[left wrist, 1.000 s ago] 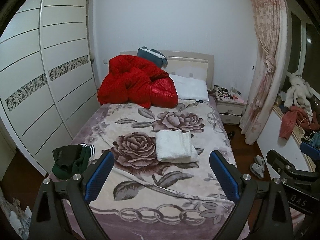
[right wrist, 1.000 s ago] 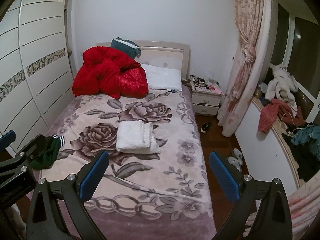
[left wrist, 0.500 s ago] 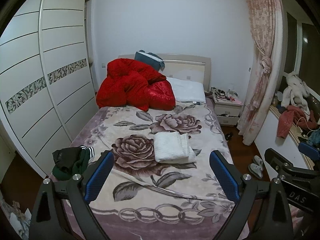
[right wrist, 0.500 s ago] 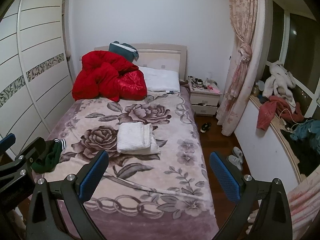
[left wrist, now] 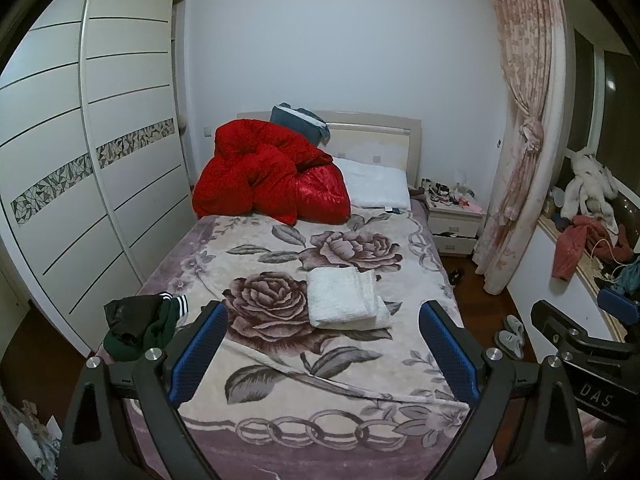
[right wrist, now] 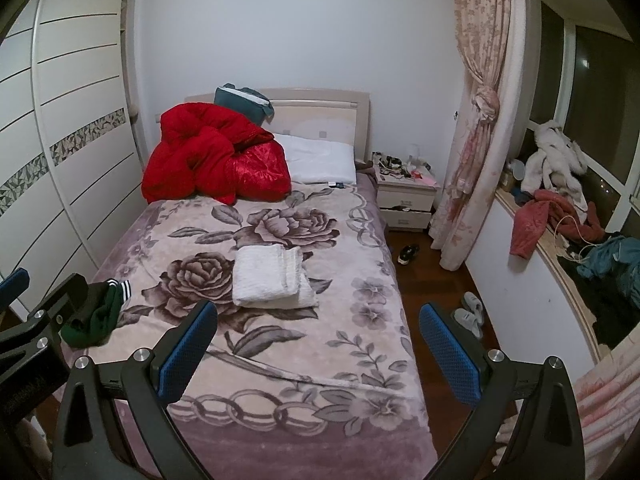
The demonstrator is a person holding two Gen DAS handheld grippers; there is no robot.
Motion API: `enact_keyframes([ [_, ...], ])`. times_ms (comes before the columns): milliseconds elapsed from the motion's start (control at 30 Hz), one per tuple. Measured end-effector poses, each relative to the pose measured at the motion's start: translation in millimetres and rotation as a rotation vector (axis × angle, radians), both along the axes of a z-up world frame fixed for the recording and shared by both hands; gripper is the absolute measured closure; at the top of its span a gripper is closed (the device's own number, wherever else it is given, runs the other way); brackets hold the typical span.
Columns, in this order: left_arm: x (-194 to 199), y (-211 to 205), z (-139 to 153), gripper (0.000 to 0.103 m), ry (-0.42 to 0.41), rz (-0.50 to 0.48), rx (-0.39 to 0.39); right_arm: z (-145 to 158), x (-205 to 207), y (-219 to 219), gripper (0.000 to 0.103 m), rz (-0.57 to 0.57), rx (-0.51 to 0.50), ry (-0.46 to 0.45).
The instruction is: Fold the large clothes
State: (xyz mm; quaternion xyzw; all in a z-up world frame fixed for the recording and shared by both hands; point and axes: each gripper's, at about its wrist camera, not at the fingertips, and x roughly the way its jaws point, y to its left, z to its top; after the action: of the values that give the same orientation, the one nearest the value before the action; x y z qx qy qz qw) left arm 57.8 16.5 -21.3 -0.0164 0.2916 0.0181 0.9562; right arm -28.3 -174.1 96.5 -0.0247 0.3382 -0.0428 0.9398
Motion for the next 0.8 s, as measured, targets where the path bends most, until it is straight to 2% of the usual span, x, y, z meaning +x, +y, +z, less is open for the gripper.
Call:
enact_keyframes([
  [800, -0.4, -0.1, 7.2, 0.005, -0.003, 0.011, 0.005, 8.4, -5.7, 4.0, 0.001, -0.008, 0.0, -0.006],
])
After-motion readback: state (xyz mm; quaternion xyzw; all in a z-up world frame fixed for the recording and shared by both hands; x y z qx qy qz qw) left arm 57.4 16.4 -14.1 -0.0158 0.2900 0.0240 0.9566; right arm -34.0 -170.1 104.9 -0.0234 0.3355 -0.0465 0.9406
